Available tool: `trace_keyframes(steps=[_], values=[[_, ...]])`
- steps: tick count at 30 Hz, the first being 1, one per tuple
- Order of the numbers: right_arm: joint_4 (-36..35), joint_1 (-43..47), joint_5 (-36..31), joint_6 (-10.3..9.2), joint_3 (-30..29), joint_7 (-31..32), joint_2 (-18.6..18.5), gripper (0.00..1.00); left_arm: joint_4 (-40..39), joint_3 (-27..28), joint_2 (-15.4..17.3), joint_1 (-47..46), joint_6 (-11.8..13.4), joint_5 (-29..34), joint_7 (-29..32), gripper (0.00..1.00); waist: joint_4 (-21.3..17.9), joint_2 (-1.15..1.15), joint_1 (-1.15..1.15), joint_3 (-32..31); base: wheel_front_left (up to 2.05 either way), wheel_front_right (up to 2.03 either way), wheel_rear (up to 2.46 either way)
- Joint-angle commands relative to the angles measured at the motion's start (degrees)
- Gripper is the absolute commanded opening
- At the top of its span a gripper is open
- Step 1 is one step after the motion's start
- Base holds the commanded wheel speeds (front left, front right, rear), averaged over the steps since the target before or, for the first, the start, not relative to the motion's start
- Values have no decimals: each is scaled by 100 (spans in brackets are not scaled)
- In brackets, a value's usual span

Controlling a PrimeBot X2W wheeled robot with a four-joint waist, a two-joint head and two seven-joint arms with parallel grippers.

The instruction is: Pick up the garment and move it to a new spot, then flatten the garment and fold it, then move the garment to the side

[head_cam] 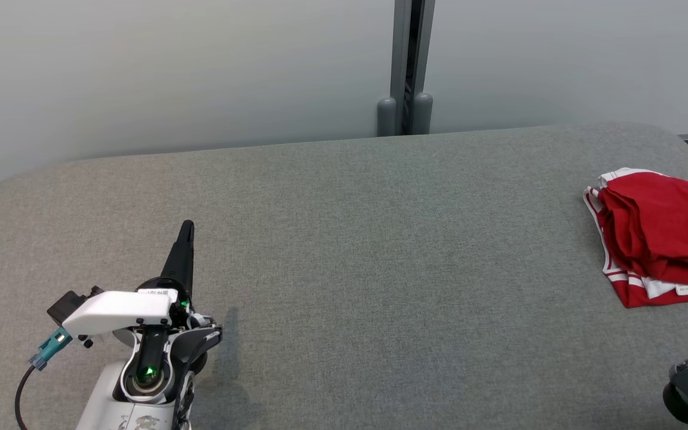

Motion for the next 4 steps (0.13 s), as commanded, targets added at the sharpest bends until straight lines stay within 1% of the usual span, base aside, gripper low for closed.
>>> trace_keyframes(steps=[1,4], values=[[11,-22,20,0,-2,15,-22,0,6,3,36,-104,-16,-7,11,0,0,0,0,0,0,0,0],[11,-22,20,0,-3,15,-22,0,6,3,36,-104,-16,-7,11,0,0,0,0,0,0,0,0]])
